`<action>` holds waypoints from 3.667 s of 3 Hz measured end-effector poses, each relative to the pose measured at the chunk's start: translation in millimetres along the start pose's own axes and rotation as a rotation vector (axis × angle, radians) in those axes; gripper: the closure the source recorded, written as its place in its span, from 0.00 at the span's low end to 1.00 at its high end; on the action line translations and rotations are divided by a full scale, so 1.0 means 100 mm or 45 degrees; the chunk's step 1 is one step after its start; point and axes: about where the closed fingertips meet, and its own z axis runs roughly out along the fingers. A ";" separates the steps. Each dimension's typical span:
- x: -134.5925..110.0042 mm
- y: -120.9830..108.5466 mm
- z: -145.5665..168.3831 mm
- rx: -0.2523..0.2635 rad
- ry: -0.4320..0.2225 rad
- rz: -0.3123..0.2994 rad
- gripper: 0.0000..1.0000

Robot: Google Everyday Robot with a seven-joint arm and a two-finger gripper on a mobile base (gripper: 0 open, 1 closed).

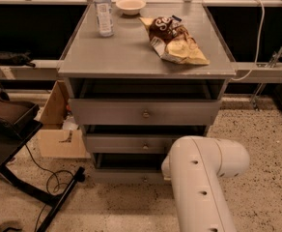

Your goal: Open bottom drawer

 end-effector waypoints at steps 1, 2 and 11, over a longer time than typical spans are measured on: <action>0.03 0.07 -0.02 -0.020 0.002 0.001 1.00; 0.02 0.07 -0.03 -0.021 0.002 0.002 1.00; 0.08 0.31 -0.10 -0.089 -0.003 0.016 0.00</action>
Offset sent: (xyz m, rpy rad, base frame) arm -0.2883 -0.1399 0.1254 0.0378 0.6435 -0.0222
